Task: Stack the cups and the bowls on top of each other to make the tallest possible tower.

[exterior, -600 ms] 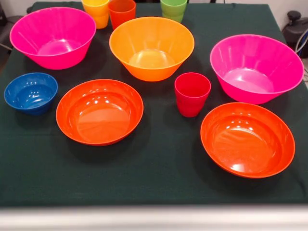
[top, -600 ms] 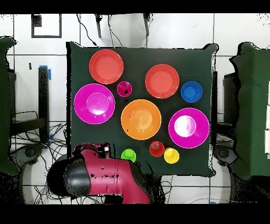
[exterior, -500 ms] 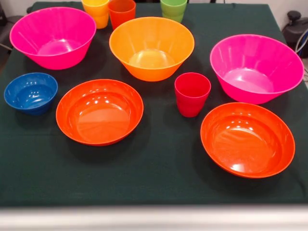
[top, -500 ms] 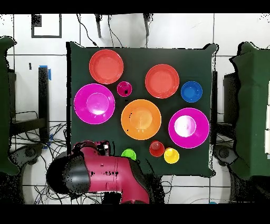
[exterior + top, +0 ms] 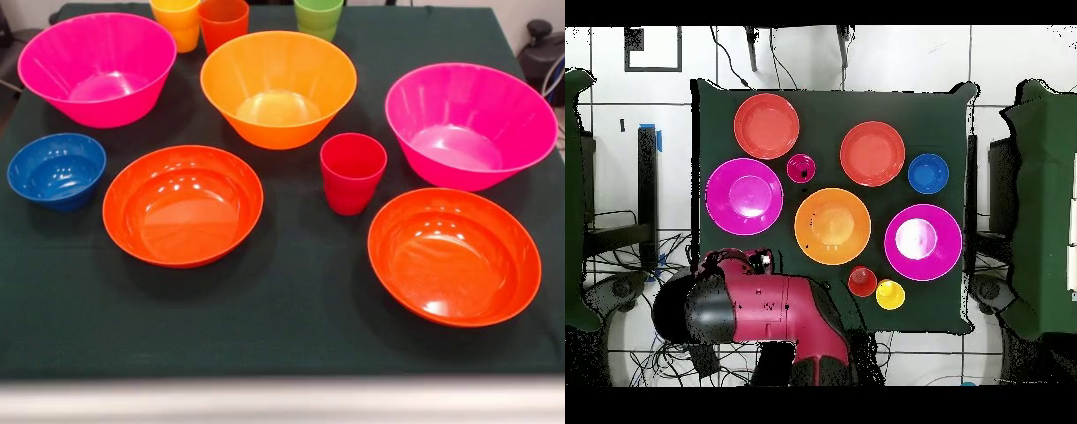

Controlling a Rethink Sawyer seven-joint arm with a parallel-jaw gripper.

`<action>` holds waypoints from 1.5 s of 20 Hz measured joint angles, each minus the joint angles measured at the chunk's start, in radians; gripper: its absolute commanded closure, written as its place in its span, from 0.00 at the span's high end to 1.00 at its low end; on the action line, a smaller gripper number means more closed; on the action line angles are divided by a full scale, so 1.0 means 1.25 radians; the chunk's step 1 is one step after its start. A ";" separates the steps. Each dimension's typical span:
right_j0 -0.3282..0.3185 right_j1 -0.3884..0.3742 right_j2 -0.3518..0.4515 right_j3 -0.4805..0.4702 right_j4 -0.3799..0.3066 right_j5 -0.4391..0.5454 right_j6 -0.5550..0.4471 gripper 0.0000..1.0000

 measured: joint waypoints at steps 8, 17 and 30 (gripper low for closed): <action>-0.013 0.032 0.001 -0.053 0.000 0.000 0.000 1.00; -0.012 0.088 0.003 -0.110 0.005 0.000 0.000 1.00; 0.003 0.222 -0.007 -0.150 -0.001 -0.058 0.000 1.00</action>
